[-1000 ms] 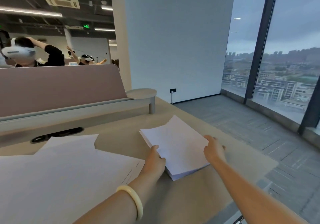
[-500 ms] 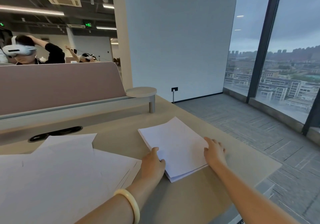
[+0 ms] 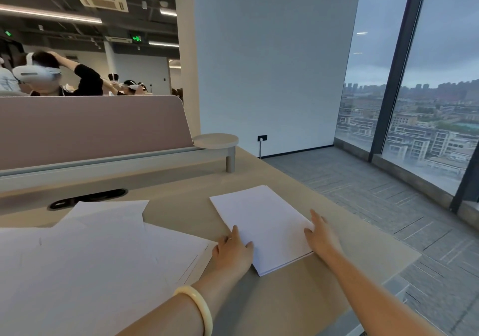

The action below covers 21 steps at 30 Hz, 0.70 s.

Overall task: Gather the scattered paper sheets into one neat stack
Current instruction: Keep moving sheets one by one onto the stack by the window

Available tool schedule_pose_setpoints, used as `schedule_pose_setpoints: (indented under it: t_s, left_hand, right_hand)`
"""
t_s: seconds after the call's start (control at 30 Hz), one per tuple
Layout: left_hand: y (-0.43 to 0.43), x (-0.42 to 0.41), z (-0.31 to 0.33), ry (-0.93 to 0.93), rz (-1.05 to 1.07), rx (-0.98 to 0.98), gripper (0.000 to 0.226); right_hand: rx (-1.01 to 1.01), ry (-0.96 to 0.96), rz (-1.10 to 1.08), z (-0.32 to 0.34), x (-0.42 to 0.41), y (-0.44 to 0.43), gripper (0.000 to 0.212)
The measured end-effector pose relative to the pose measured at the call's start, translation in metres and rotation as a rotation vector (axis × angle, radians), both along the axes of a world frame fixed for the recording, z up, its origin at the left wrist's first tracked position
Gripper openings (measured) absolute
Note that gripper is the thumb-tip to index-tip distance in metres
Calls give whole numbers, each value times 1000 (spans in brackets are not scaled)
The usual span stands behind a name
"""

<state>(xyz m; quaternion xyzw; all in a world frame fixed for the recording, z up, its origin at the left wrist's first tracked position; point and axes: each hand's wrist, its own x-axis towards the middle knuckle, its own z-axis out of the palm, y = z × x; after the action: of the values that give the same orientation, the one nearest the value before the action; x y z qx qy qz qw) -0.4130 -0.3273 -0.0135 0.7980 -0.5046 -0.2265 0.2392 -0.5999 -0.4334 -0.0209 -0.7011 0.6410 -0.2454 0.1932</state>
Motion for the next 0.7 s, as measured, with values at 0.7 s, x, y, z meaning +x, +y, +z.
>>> schedule_pose_setpoints:
  t_s: [0.7]
  left_hand:
    - [231, 239, 29, -321, 307, -7, 76]
  right_hand:
    - [86, 57, 668, 15, 212, 210, 81]
